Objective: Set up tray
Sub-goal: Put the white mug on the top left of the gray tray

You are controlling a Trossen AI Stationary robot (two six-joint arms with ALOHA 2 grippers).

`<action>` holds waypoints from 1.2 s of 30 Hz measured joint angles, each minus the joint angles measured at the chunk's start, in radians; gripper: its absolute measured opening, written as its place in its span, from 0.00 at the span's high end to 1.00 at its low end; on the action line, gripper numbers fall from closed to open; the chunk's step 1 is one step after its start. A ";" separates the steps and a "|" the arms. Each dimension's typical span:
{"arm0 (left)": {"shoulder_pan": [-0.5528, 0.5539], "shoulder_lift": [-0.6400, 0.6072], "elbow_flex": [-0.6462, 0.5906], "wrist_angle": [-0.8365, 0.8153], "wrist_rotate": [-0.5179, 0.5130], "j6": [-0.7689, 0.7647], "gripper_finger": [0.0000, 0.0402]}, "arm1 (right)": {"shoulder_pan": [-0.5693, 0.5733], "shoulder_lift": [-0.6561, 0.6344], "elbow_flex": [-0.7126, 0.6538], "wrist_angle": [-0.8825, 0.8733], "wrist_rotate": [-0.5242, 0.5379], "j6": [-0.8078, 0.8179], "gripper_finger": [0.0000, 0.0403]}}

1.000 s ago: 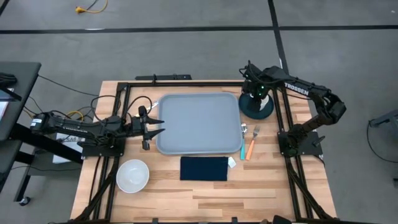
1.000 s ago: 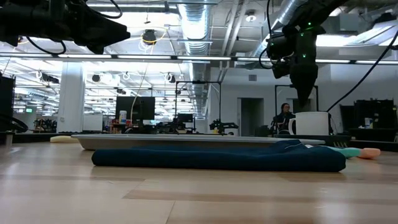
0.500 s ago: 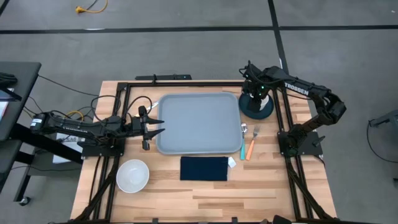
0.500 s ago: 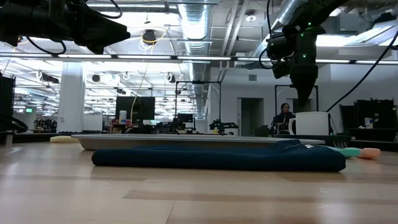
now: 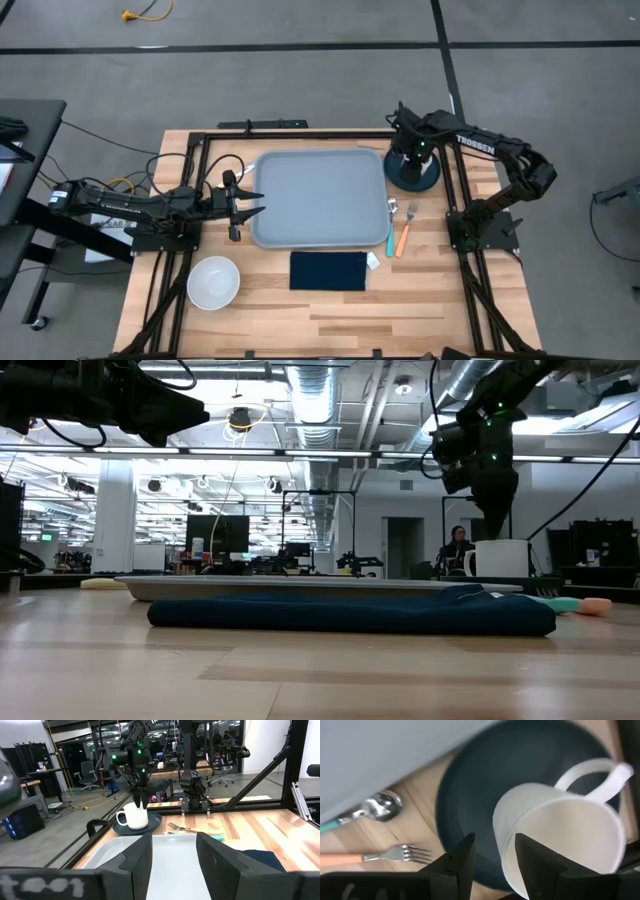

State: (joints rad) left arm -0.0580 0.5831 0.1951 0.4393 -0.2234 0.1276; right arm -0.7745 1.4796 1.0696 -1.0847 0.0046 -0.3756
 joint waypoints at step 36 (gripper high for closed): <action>0.000 0.000 0.000 0.000 0.000 0.000 0.64 | -0.019 -0.001 -0.067 0.042 0.049 -0.043 0.99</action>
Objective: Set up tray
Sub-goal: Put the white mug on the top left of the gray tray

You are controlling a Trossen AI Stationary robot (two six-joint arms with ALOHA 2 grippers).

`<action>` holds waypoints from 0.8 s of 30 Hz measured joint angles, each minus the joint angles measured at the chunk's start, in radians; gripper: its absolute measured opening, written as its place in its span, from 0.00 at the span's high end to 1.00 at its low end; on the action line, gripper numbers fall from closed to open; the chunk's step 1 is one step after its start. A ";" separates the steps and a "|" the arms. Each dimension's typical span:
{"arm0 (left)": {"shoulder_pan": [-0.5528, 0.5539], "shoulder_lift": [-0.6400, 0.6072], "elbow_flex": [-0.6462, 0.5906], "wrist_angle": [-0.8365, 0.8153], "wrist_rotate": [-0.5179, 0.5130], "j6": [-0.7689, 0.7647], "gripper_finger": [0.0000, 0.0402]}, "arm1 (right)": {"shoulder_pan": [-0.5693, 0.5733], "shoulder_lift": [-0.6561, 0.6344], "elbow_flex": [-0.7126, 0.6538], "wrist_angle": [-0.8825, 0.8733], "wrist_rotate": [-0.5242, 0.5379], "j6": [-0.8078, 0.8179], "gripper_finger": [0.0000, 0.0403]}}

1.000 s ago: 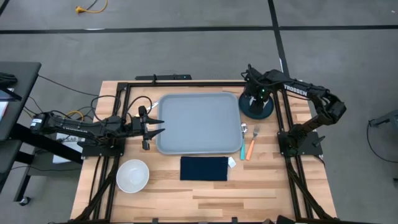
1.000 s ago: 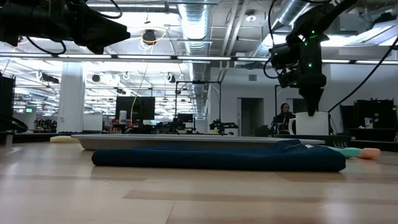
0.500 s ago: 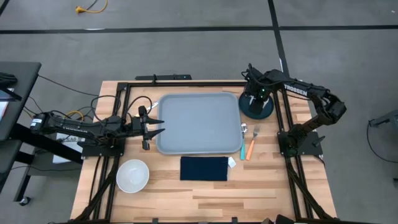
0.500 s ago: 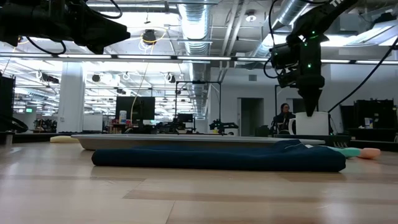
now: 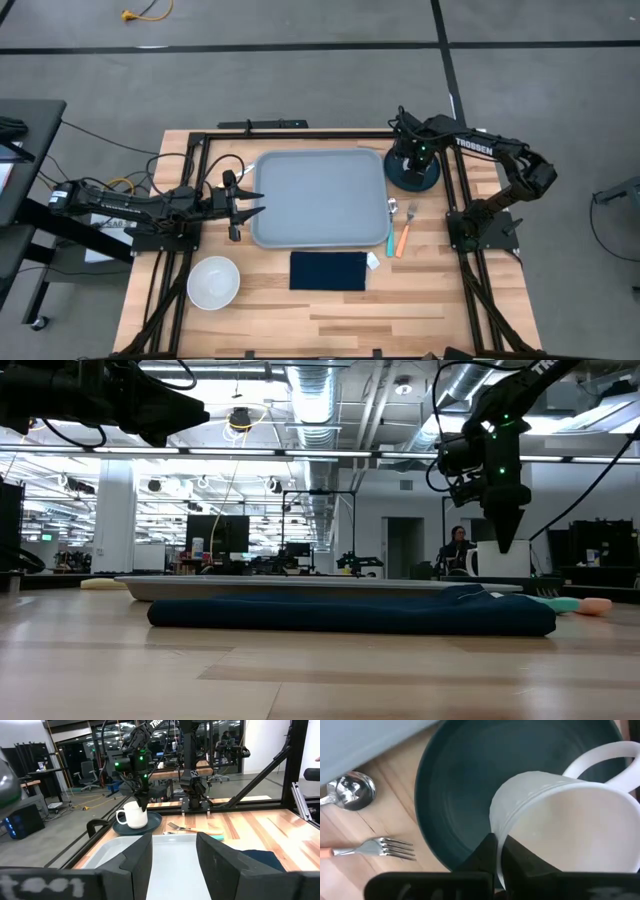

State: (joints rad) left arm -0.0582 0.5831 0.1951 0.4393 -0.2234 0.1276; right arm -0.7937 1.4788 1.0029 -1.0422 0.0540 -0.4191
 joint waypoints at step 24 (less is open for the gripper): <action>0.000 0.000 0.000 0.000 -0.033 0.000 0.64 | 0.206 0.243 0.538 -0.315 -0.004 0.032 1.00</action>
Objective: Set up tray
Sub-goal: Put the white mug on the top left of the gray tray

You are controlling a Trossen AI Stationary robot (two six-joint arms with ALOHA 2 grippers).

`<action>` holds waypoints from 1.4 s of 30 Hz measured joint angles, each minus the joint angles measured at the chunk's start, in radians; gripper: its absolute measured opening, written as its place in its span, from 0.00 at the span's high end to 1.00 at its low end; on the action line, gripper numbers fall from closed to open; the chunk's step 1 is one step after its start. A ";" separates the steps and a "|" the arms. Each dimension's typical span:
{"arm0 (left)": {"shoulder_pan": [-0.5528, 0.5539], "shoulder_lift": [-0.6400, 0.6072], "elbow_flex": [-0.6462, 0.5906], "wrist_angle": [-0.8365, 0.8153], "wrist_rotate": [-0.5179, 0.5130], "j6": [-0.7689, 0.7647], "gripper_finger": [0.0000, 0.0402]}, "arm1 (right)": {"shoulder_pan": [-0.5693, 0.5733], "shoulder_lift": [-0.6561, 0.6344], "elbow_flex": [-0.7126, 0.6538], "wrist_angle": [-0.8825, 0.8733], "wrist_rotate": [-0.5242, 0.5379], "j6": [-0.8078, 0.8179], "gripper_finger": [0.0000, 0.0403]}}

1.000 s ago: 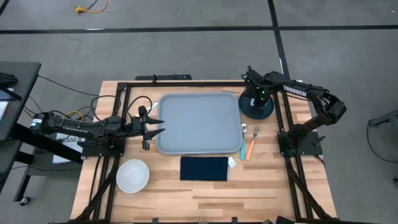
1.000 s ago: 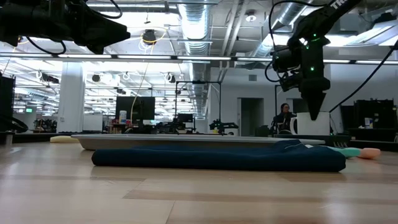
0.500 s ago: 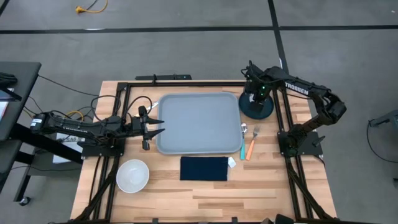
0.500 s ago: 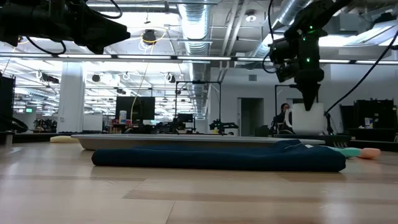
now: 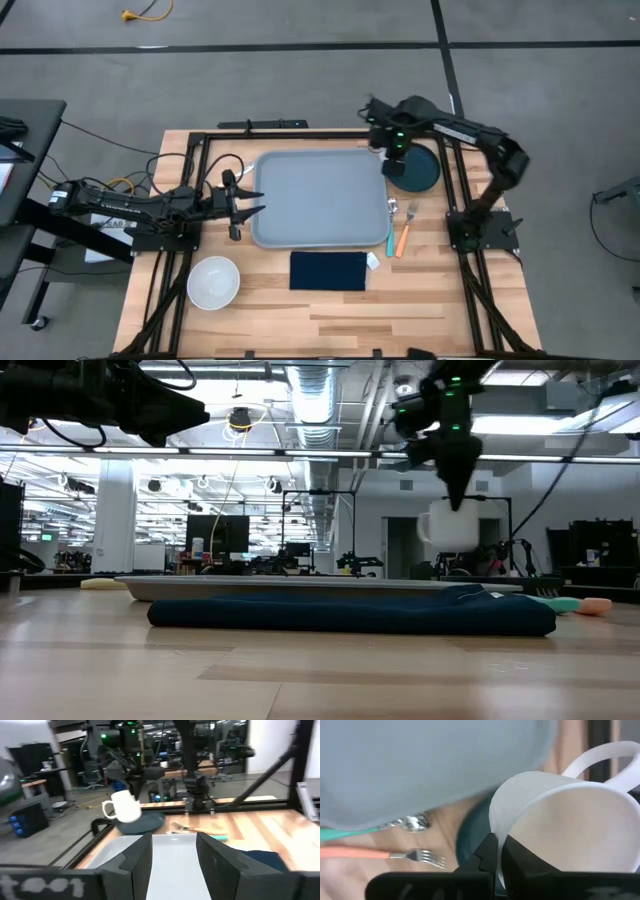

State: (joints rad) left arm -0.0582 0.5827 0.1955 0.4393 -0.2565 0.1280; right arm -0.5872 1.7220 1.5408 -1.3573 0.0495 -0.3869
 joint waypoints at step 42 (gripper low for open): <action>0.000 -0.023 -0.015 -0.079 -0.213 -0.008 0.64 | 0.346 0.572 0.815 -0.056 -0.129 -0.276 1.00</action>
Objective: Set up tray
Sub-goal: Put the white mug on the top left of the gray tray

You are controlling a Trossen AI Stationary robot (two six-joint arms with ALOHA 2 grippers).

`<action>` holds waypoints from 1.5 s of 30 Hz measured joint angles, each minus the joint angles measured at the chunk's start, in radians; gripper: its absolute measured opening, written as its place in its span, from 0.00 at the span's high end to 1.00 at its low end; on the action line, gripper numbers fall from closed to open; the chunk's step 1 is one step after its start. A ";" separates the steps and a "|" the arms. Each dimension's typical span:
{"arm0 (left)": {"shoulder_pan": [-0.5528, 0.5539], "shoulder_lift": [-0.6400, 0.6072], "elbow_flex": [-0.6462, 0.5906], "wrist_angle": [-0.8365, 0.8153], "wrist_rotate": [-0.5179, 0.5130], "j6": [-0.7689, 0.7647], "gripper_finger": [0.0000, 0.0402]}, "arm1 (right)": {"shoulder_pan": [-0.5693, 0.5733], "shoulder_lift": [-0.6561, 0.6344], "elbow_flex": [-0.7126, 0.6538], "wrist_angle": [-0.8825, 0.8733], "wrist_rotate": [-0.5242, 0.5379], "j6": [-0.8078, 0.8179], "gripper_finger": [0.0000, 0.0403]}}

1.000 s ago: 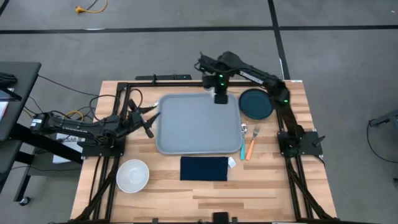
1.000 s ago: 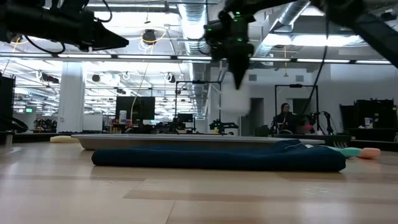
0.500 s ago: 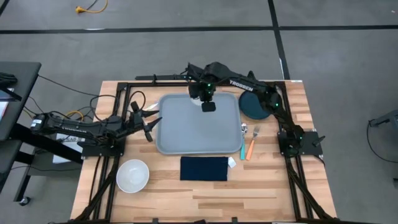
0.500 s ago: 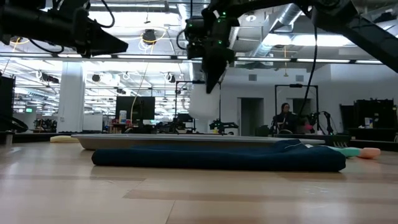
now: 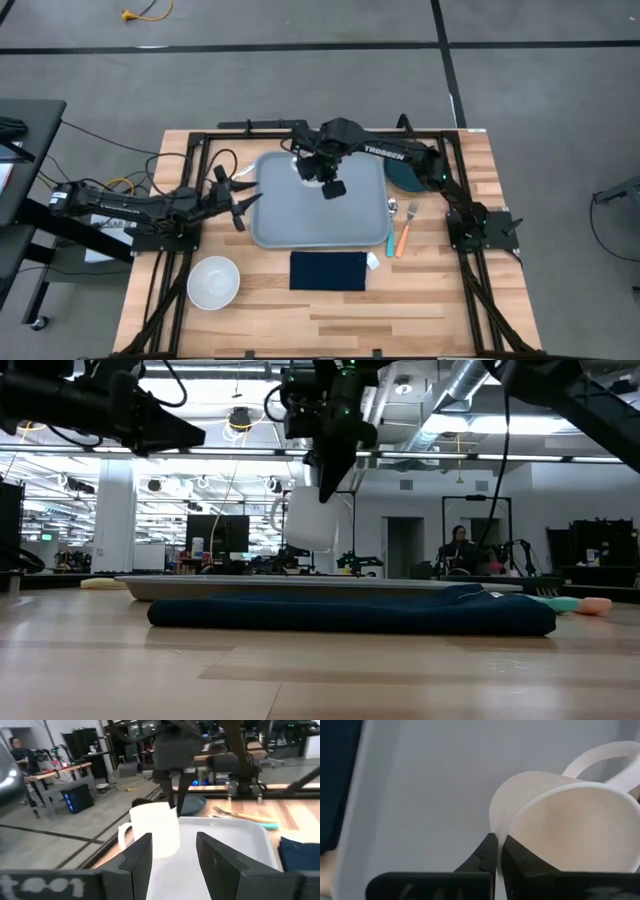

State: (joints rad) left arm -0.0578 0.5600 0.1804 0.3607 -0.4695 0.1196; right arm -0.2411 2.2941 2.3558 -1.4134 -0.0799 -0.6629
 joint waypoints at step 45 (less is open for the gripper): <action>0.099 0.385 0.016 0.303 0.211 0.051 0.64 | 0.292 -0.049 0.000 0.083 0.191 -0.188 1.00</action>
State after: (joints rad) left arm 0.0414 0.9455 0.1963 0.6636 -0.2581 0.1705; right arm 0.0505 2.2446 2.3558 -1.3306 0.1108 -0.8507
